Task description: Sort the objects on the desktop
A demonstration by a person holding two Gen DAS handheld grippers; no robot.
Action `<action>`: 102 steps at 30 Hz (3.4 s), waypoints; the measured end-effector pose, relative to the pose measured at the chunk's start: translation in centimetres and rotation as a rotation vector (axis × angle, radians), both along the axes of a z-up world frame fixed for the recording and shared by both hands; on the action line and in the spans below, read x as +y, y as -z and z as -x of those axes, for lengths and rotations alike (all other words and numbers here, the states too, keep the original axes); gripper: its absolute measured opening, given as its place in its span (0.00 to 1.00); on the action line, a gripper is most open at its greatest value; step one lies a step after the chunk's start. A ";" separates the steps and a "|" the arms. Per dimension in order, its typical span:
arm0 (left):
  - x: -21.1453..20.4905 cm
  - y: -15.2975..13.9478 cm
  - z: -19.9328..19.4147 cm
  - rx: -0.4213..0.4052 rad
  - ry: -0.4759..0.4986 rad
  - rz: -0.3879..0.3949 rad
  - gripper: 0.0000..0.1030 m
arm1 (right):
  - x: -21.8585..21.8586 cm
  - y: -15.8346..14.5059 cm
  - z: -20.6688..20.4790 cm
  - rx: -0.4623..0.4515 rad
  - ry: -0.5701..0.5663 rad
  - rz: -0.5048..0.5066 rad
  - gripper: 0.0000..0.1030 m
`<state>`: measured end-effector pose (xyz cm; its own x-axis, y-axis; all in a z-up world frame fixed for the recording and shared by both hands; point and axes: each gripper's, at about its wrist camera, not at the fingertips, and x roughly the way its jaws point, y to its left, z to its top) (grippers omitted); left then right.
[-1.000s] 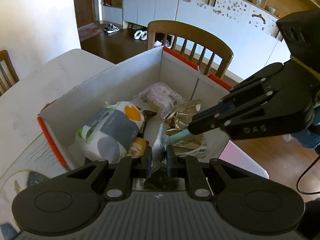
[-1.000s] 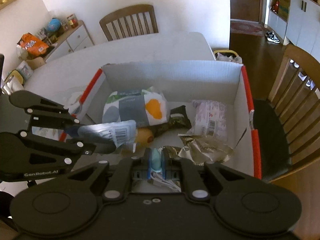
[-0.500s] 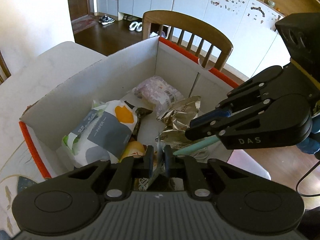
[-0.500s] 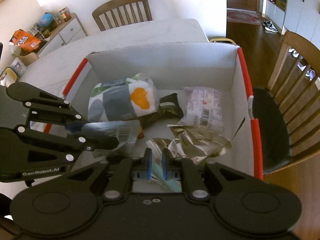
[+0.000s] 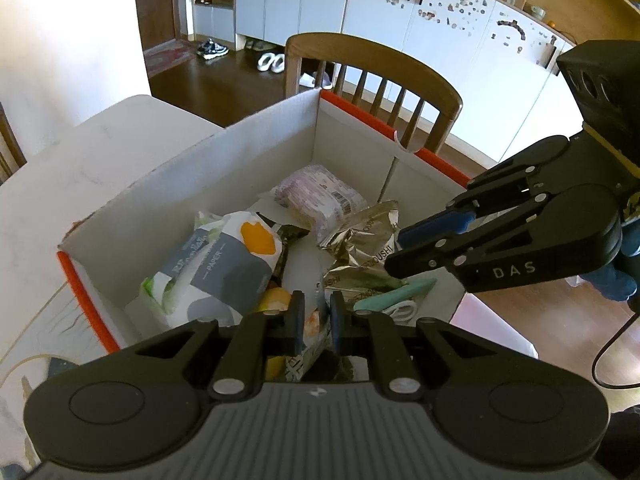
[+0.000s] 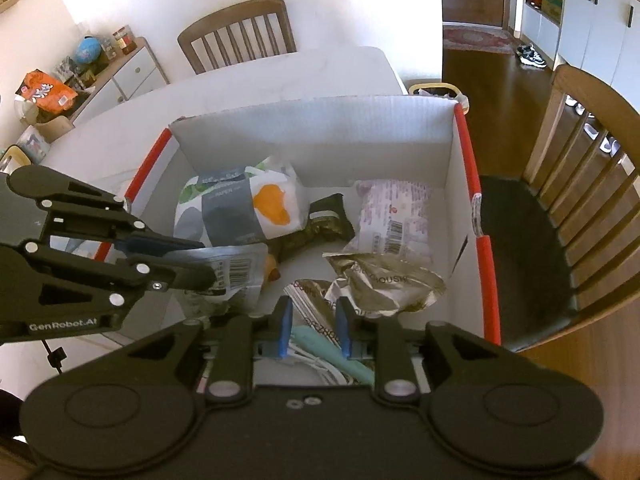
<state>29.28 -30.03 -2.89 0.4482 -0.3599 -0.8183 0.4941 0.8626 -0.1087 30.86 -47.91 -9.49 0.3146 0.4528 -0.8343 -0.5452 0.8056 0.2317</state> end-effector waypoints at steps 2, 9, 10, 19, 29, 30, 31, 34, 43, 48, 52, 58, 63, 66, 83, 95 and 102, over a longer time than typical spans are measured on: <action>0.3 -0.3 0.4 -0.007 0.000 0.000 0.13 | -0.1 -0.3 0.2 -0.007 0.000 -0.003 0.25; 1.4 -1.7 1.8 -0.036 -0.018 0.024 0.51 | 0.0 -1.5 1.3 -0.028 -0.003 -0.010 0.26; 1.5 -1.8 2.0 -0.041 -0.019 0.025 0.51 | 0.1 -1.8 1.5 -0.032 -0.003 -0.011 0.26; 2.8 -3.3 4.1 -0.069 -0.040 0.049 0.57 | 0.8 -3.5 3.6 -0.068 -0.004 -0.020 0.26; 5.0 -4.5 6.0 -0.089 -0.072 0.077 0.64 | 2.5 -5.3 6.4 -0.114 -0.002 -0.028 0.47; 5.2 -4.6 6.1 -0.090 -0.074 0.079 0.66 | 2.7 -5.4 6.6 -0.118 0.000 -0.028 0.48; 5.3 -4.6 6.3 -0.091 -0.076 0.076 0.68 | 2.8 -5.5 6.8 -0.122 0.004 -0.026 0.49; 5.8 -4.6 6.8 -0.096 -0.085 0.062 0.68 | 3.1 -5.6 7.5 -0.132 0.021 -0.021 0.52; 7.3 -4.3 7.8 -0.102 -0.108 0.040 0.76 | 4.1 -5.9 10.0 -0.223 0.127 0.016 0.52; 8.2 -4.2 8.4 -0.106 -0.106 0.034 0.82 | 5.1 -5.8 11.2 -0.242 0.155 0.038 0.57; 9.0 -4.3 9.0 -0.111 -0.109 0.041 0.84 | 5.8 -5.6 12.0 -0.253 0.183 0.040 0.64; 9.6 -4.5 10.2 -0.138 -0.104 0.050 1.00 | 6.6 -5.6 13.5 -0.273 0.223 0.043 0.67; 10.0 -4.5 10.7 -0.143 -0.104 0.052 1.00 | 7.0 -5.3 14.5 -0.285 0.251 0.045 0.79; 10.2 -4.5 11.0 -0.145 -0.107 0.047 1.00 | 7.0 -5.4 15.1 -0.295 0.274 0.033 0.82; 10.3 -4.5 12.6 -0.184 -0.121 0.001 1.00 | 6.4 -4.8 16.6 -0.280 0.340 0.037 0.87; 10.0 -4.5 13.2 -0.208 -0.120 -0.024 1.00 | 6.8 -4.4 17.1 -0.271 0.329 0.032 0.87; 10.0 -4.5 13.5 -0.215 -0.109 -0.025 1.00 | 6.9 -4.4 17.1 -0.268 0.331 0.033 0.87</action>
<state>15.76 -20.02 1.64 0.6479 -0.2809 -0.7081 0.4076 0.9131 0.0108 13.78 -41.00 -5.13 0.6463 0.2657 -0.7153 -0.2935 0.9519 0.0884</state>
